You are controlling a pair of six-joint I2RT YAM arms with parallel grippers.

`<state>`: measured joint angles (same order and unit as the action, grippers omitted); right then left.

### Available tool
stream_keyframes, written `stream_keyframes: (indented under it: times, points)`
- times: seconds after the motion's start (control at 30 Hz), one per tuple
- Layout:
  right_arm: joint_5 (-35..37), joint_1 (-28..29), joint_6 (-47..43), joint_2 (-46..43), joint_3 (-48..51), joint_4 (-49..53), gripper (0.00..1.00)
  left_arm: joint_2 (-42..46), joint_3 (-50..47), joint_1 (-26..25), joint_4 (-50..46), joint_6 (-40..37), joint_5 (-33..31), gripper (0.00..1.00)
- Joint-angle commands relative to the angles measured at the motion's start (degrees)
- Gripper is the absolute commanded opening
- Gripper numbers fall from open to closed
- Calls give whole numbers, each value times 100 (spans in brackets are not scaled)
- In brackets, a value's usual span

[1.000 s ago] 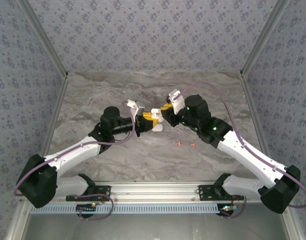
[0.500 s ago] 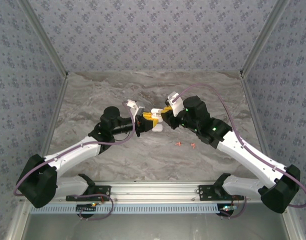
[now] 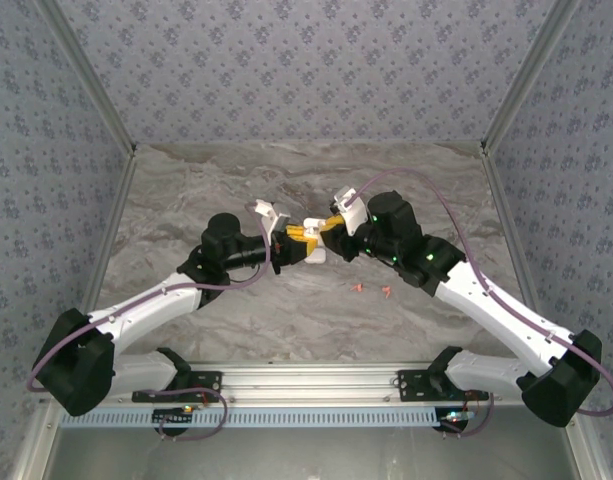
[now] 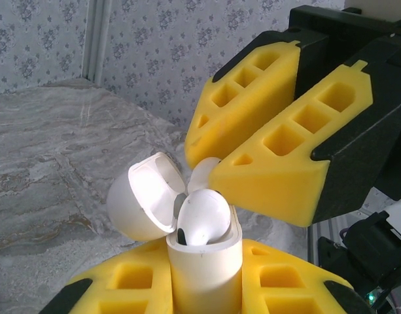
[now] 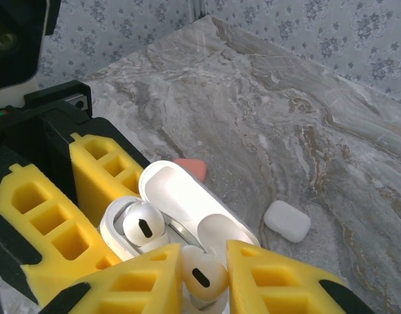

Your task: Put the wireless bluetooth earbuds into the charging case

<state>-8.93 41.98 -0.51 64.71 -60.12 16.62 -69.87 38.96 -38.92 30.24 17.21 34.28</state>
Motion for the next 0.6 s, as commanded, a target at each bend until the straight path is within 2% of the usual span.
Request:
stream_keyframes:
  times: [0.0,0.3,0.47,0.57]
  points:
    - [-635,44,76,77,-185,258,25,148,59,-44,527,31,-54,0]
    - [-849,-51,218,158,-444,379,33,228,-12,-43,552,-1,-72,0]
    - [-854,-217,274,140,-761,565,45,254,-42,-42,615,-25,-88,0]
    - [-1126,-397,413,80,-1022,583,57,285,-74,-47,662,-25,-106,0]
